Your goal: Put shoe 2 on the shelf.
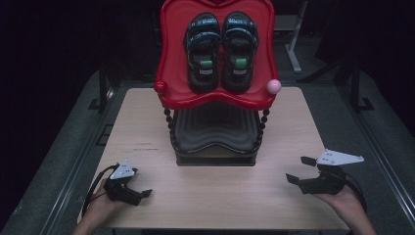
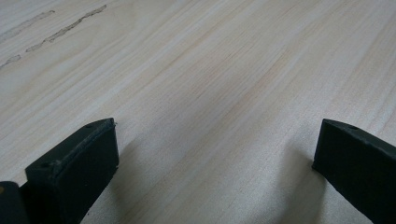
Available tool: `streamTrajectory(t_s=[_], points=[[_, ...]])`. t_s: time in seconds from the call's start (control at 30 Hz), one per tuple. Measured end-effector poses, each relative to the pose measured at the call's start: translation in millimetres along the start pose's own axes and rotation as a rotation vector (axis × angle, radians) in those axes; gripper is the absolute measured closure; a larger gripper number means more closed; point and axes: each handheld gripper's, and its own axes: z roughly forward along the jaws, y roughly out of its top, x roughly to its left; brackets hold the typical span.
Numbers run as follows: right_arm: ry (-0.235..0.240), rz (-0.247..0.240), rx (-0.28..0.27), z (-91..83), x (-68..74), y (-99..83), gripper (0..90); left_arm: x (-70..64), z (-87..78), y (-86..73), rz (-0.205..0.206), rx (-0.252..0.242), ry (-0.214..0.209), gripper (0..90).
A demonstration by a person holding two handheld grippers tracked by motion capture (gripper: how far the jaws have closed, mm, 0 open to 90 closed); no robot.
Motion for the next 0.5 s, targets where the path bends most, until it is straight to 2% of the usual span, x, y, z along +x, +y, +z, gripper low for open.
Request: streamTrajectory(t_s=[0.13,0.27,0.5], points=[[-0.025,-0.003,0.071,9.3,1.1,-15.5,10.3,0.0,0.1,0.0,0.0,-0.001,0.0,0.0],[-0.042,-0.014,0.115,16.3,1.5,-27.7,8.7,0.0,0.1,0.0,0.0,-0.001,0.0,0.0],[-0.058,-0.008,0.138,18.8,2.4,-37.3,8.0,0.0,0.1,-0.1,0.0,-0.001,0.0,0.0]])
